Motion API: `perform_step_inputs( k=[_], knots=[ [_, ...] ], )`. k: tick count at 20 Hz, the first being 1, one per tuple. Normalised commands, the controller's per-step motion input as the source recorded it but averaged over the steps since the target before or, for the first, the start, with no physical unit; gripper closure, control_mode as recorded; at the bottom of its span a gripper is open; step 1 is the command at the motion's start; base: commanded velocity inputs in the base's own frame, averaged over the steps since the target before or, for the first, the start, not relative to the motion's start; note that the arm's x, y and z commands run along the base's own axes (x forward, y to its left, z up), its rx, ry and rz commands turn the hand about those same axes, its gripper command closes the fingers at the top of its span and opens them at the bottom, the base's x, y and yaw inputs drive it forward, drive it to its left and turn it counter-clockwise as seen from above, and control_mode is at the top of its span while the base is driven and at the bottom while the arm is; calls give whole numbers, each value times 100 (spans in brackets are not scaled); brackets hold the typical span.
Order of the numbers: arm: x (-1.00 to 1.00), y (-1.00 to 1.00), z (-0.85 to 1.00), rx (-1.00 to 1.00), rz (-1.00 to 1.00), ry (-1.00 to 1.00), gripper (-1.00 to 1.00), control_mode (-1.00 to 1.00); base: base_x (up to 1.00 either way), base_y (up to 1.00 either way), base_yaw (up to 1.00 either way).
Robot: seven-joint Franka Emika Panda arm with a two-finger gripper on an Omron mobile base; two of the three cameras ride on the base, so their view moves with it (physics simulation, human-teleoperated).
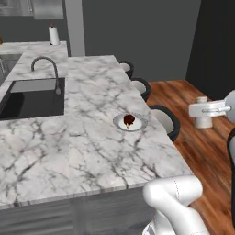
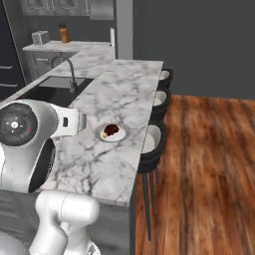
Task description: Retrieve the shaker from the cabinet and place it next the steak on a plate on the dining table.
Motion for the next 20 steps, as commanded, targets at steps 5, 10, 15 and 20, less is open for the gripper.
perform_step_inputs(
  k=[5,10,15,20],
  knots=[
    [80,-54,-12,2,52,2,100,-100,0,0,0],
    [54,-30,-27,0,42,-3,100,-100,0,0,0],
    [58,-6,-38,1,42,-12,100,-100,0,0,0],
    [53,-9,-43,9,37,-15,100,-100,0,0,0]
  ],
)
